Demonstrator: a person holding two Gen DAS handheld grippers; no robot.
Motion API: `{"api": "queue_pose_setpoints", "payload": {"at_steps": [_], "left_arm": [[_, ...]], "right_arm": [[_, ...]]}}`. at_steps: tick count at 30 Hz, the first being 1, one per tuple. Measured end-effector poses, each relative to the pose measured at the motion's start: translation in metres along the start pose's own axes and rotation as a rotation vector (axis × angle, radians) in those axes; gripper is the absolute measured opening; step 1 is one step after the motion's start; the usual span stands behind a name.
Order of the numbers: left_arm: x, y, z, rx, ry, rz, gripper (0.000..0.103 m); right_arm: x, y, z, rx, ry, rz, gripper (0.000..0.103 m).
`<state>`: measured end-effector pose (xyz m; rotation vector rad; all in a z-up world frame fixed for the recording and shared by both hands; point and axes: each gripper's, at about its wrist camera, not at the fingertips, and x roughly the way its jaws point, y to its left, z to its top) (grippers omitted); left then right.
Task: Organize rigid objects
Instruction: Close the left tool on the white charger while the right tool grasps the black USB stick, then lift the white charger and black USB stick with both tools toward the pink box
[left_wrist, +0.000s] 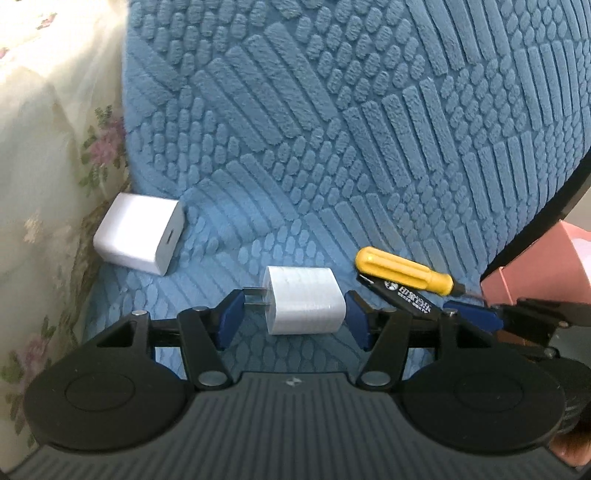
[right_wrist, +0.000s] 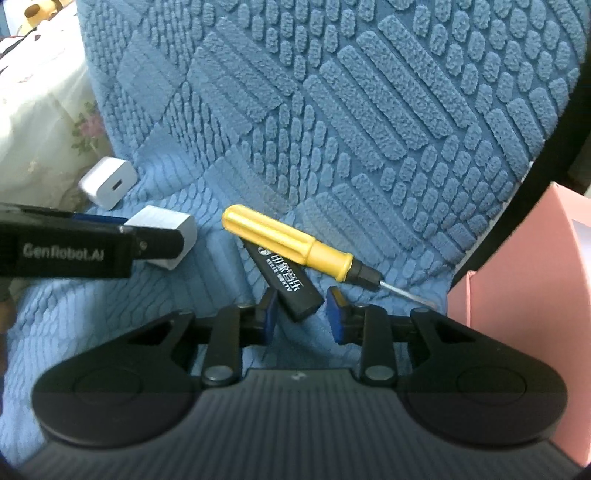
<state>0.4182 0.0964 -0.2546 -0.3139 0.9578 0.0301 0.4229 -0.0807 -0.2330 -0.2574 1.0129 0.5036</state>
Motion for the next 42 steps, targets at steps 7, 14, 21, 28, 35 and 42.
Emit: {"api": "queue_pose_setpoints", "payload": {"at_steps": [7,14,21,28,35,42], "left_arm": [[-0.021,0.013,-0.004,-0.048,-0.007,-0.017,0.065],[-0.034,0.014,-0.009,-0.062,-0.018,-0.033,0.065],[-0.029,0.012,-0.014,-0.074,-0.009,-0.024,0.065],[-0.028,0.012,-0.012,-0.085,-0.011,-0.033,0.065],[-0.026,0.013,-0.009,-0.078,-0.002,-0.039,0.065],[-0.022,0.012,-0.012,-0.066,0.010,-0.045,0.065]], "right_arm": [[-0.019,-0.004,-0.014,0.012,0.021,0.029,0.010],[-0.029,0.000,-0.022,0.008,0.006,0.051,0.010],[-0.014,-0.005,-0.012,-0.006,-0.045,0.031,0.033],[0.013,-0.003,-0.002,-0.045,-0.055,0.013,0.035],[0.025,-0.002,0.005,-0.059,-0.061,0.040,0.034],[0.007,-0.013,0.002,0.030,-0.005,0.104,0.028]]}}
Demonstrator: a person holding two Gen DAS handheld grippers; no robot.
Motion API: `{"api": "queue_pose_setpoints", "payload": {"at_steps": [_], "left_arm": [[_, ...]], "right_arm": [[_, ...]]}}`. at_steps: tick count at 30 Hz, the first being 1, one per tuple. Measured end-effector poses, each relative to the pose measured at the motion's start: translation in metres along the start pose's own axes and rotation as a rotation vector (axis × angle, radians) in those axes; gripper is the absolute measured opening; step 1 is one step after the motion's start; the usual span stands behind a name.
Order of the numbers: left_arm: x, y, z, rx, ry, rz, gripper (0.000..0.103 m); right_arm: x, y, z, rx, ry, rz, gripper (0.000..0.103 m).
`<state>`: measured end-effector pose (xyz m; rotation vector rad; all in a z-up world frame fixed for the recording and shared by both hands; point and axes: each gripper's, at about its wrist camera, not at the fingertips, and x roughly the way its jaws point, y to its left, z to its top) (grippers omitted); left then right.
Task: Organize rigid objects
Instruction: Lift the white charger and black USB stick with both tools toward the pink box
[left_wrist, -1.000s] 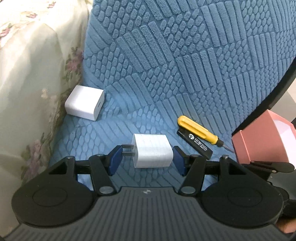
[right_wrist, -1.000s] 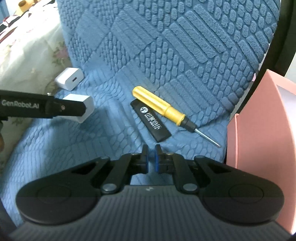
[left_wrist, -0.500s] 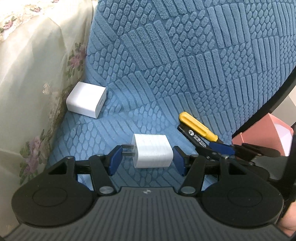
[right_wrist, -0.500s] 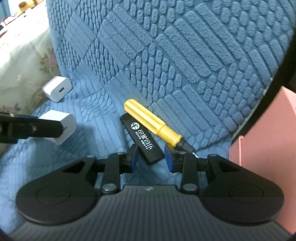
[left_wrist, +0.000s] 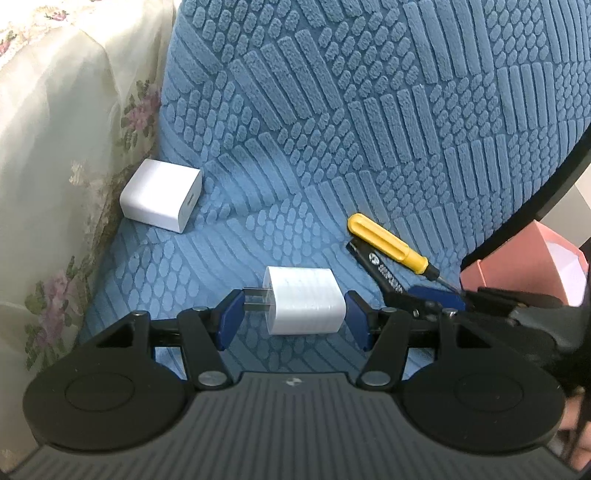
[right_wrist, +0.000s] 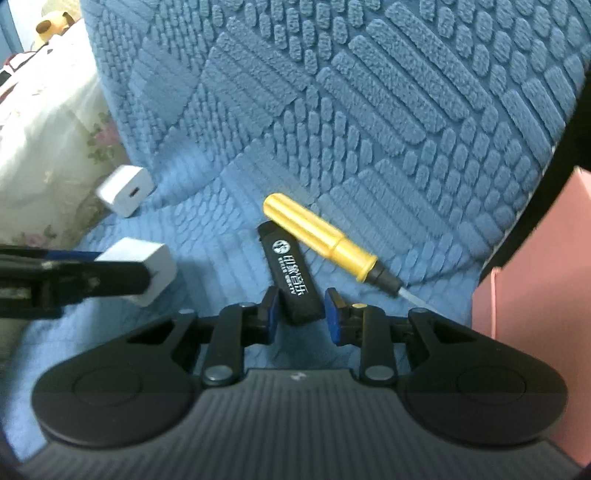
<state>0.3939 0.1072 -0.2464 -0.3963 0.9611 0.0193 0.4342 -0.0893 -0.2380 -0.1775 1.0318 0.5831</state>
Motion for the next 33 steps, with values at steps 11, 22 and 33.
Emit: {"api": "queue_pose_setpoints", "payload": {"at_steps": [11,22,33], "left_arm": [[-0.011,0.000,-0.019,-0.028,0.014,-0.015,0.065],[-0.037,-0.013,-0.058,0.009,0.018,0.007,0.065],[-0.070,-0.017,-0.105,-0.017,0.019,0.014,0.065]], "right_arm": [[-0.040,0.026,-0.030,-0.054,0.041,0.026,0.027],[-0.080,0.046,-0.070,0.005,0.062,0.063,0.027],[-0.100,0.062,-0.116,0.032,0.089,0.026,0.028]]}}
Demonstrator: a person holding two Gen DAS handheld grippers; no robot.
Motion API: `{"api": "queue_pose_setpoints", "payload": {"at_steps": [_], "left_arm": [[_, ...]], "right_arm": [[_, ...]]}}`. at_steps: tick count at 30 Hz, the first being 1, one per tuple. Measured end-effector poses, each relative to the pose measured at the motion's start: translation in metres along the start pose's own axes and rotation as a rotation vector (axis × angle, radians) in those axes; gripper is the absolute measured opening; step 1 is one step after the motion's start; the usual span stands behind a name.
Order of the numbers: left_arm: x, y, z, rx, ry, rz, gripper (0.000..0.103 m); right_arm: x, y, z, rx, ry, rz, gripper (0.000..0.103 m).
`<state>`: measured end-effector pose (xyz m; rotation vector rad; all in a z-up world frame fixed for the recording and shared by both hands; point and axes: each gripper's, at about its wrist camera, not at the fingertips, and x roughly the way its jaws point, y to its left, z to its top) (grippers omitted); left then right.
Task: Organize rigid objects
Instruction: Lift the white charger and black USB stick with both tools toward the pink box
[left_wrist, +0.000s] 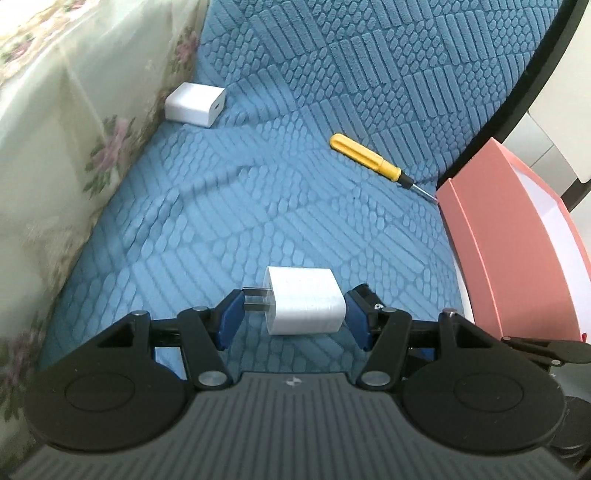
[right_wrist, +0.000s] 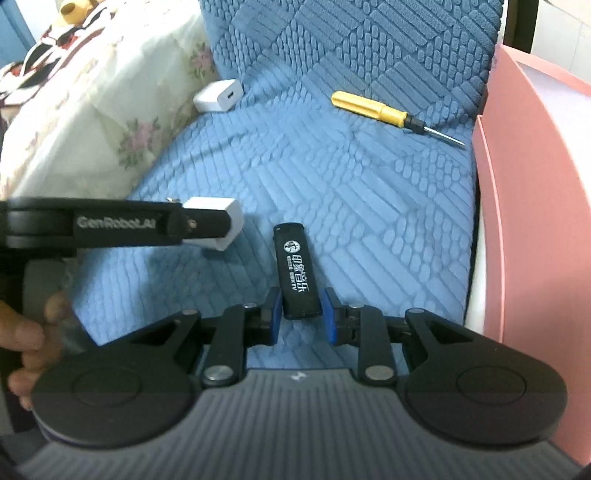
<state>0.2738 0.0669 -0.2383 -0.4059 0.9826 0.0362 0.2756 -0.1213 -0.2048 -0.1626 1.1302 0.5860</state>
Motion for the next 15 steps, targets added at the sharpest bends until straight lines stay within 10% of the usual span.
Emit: {"api": "queue_pose_setpoints", "payload": {"at_steps": [15], "left_arm": [[0.004,0.002,0.003,-0.023,0.004,0.017,0.065]], "right_arm": [[0.026,0.005,0.006,-0.026,-0.009,-0.020,0.032]]}}
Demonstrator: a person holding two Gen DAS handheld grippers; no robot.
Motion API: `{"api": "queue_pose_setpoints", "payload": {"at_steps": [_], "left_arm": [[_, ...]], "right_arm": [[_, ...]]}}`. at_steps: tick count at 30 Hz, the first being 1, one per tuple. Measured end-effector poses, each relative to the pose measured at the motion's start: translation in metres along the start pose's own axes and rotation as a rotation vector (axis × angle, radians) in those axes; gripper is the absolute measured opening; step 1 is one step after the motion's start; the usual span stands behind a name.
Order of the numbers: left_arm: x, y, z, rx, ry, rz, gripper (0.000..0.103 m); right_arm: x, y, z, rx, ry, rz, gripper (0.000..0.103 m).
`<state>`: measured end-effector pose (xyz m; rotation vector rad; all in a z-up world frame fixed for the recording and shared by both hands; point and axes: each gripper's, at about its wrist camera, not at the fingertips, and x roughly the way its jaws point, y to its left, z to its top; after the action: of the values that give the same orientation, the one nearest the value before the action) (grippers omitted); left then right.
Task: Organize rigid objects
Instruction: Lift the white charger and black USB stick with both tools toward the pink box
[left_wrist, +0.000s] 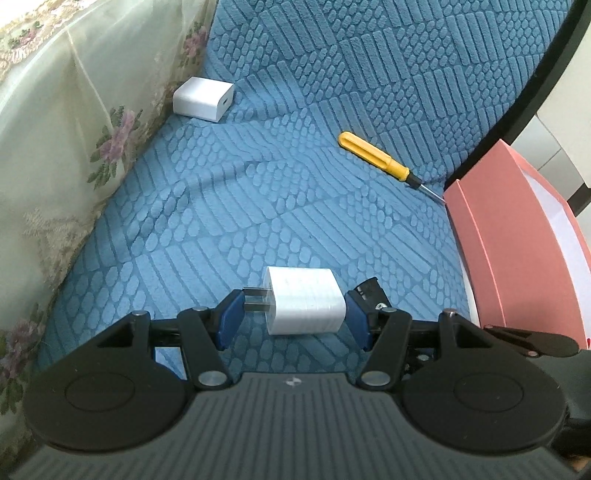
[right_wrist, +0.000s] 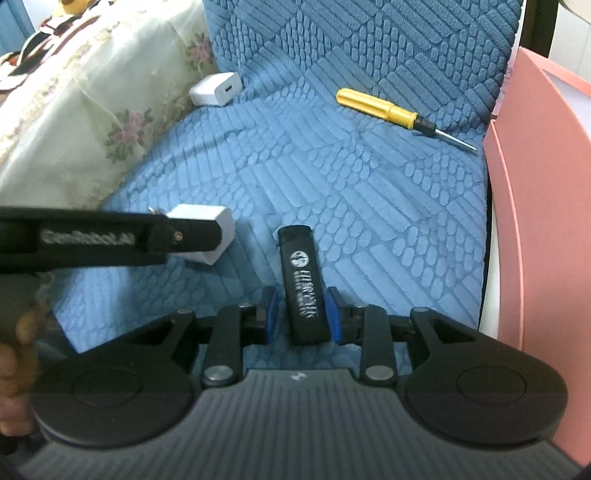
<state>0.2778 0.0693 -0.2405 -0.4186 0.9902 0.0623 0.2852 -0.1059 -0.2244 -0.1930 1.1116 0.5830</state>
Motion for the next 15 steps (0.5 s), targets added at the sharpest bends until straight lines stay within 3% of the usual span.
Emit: {"api": "queue_pose_setpoints", "payload": {"at_steps": [8,15], "left_arm": [[-0.004,0.000,0.007,-0.011,-0.017,-0.013,0.065],[-0.003,-0.006,0.016,-0.008,-0.018,-0.018,0.065]], "right_arm": [[0.001,0.007,-0.001,-0.073,-0.027,-0.035,0.026],[-0.012,-0.005,0.008,-0.040,-0.043,-0.040,0.026]]}}
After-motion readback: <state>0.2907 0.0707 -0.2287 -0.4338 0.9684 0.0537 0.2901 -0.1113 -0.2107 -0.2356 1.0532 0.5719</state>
